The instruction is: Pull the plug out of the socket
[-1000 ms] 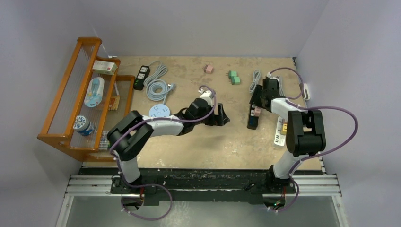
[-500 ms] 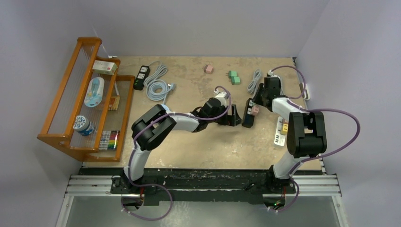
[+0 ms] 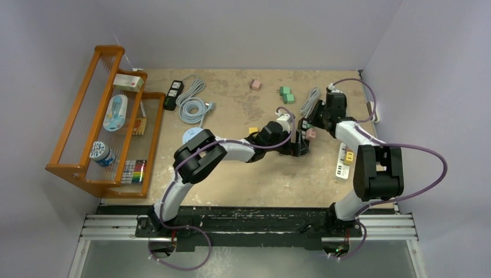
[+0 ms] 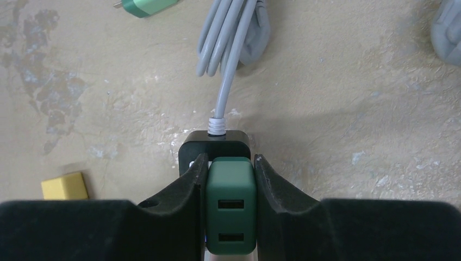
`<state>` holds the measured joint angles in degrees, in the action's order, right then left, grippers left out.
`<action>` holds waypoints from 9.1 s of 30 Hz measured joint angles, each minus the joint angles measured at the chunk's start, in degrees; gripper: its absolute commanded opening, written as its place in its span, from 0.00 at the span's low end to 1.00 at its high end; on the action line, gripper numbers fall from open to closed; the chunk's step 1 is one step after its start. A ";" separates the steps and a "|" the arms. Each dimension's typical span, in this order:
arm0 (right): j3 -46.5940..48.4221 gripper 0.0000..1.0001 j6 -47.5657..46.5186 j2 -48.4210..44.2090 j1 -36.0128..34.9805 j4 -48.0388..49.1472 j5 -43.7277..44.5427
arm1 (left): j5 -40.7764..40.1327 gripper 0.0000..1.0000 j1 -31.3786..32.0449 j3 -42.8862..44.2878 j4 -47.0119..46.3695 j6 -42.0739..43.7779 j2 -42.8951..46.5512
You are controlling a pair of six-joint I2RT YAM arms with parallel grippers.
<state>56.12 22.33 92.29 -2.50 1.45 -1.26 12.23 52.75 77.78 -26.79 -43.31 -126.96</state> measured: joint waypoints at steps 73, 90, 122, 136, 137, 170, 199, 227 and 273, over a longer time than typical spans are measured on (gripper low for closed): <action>-10.36 0.00 -4.02 -24.55 -1.55 -8.28 8.70 | 21.70 0.00 0.70 21.44 2.23 -5.75 -17.09; -12.74 0.00 -0.07 -32.59 -3.76 -3.37 -2.32 | 21.88 0.00 0.37 26.25 5.86 -7.98 -19.43; 51.34 0.44 -12.17 40.72 -3.43 -8.96 -21.09 | 18.56 0.00 0.42 13.53 -6.67 -9.97 -15.15; 39.87 0.94 -12.00 29.33 -3.45 -6.40 -9.03 | 18.25 0.00 0.42 13.31 -6.99 -10.14 -15.15; 35.30 0.94 -11.39 24.74 -3.45 -4.59 -6.93 | 18.21 0.00 0.42 13.29 -6.99 -10.14 -15.12; -18.69 0.87 7.28 -35.67 -4.33 -10.45 11.17 | 18.21 0.00 0.74 13.84 -5.35 -11.21 -15.04; -19.08 0.30 8.15 -22.73 -3.93 -3.65 7.45 | 18.25 0.00 0.22 13.49 -5.75 -14.14 -15.10; -13.49 0.00 3.80 -36.22 -4.20 -3.72 16.87 | 18.43 0.00 -1.53 31.04 6.69 -13.07 -22.29; 10.19 0.00 1.22 4.13 -9.25 17.14 -1.68 | -21.84 0.82 -29.94 -19.65 20.41 -4.72 35.63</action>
<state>66.30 23.55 96.42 -11.75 18.59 -2.94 -9.61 22.81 58.13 -6.37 -48.03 -91.33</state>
